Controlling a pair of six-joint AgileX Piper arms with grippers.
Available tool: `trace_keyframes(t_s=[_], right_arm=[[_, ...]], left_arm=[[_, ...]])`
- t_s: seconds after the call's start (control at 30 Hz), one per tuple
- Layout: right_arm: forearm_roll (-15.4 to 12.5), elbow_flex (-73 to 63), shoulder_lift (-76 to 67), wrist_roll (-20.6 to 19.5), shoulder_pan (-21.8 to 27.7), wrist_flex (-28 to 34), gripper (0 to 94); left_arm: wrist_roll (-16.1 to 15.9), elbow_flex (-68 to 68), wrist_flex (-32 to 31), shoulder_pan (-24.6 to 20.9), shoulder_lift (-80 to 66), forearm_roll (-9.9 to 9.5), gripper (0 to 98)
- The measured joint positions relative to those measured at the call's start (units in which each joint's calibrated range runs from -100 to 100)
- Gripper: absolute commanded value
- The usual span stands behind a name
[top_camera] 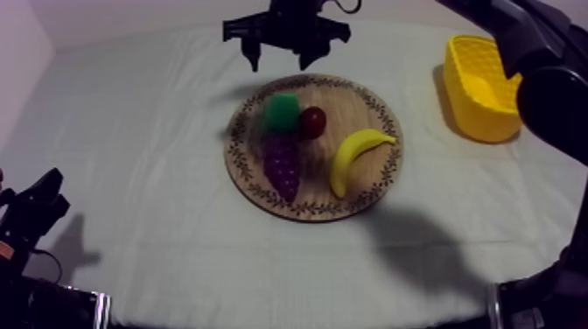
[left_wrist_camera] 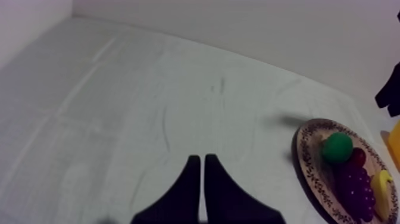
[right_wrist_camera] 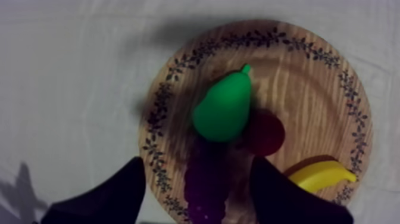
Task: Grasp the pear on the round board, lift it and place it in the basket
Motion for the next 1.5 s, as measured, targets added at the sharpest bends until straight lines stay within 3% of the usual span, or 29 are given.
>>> trace_keyframes(t_s=[0.7, 1.17, 1.5], right_arm=[[1.00, -8.81, 18.97, -0.55, 1.47, -0.36, 56.9], [1.02, -10.51, 22.58, 1.55, 1.43, -1.39, 36.5], [1.22, -4.42, 15.11, 2.45, 2.16, -2.00, 34.9]], left_arm=[[0.00, 0.00, 0.00, 0.00, 0.00, 0.00, 0.1], [0.00, 0.00, 0.00, 0.00, 0.00, 0.00, 0.1], [0.00, 0.00, 0.00, 0.00, 0.00, 0.00, 0.1]])
